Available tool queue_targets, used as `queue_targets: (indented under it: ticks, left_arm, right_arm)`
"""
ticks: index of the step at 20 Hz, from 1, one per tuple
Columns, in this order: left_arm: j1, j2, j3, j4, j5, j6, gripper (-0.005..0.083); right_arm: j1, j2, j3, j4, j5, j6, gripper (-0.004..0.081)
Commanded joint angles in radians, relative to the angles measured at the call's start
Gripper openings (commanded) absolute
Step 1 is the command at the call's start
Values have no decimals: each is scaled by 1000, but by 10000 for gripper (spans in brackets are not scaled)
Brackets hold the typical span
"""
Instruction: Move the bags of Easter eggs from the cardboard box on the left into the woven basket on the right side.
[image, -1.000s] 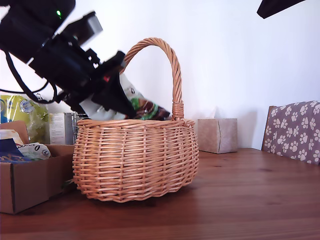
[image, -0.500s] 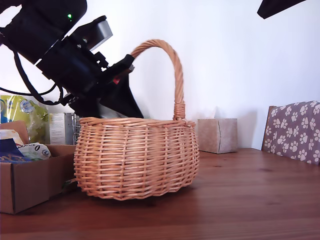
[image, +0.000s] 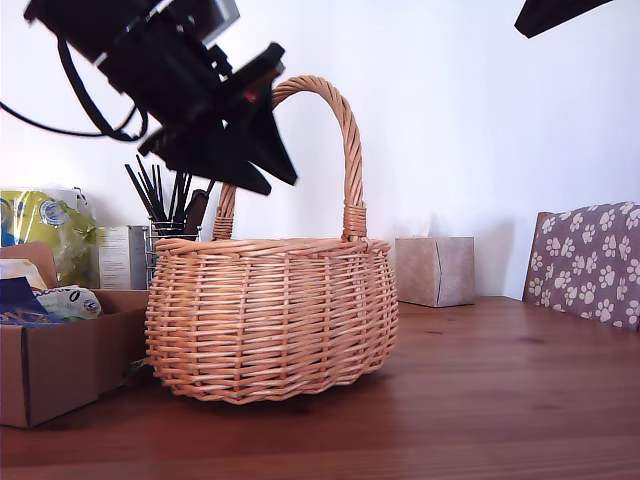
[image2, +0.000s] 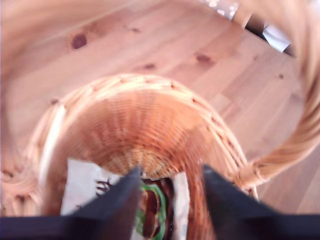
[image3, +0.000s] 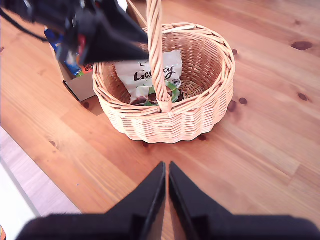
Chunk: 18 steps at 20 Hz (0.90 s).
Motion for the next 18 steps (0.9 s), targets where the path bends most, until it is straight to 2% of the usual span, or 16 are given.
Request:
queue_targets:
  ticks: [1,4,9,12,14,17,18]
  left_arm:
    - [-2,-43,-14,-48,-32,18,-20]
    - [11,-137,-17,-127,-101,26,-20]
    - [93,-347,-77,-195,-106,47,-20]
    - [196,-475,-166,-253,-88,100,-20]
    - [288,-552,-221,-274,-37,141,-20]
    - [415,-610,-230,-351,19,217,-16]
    - [445,-613,-230,-372,18,223,33]
  right_arm:
    - [5,0,1,2,0,-2,6]
    - [5,0,1,3,0,-2,6]
    - [5,0,1,3,0,-2,6]
    - [5,0,1,2,0,-2,6]
    - [5,0,1,0,0,-2,6]
    - [5,0,1,-5,0,-2,6]
    - [4,0,1,-5,0,-2,6]
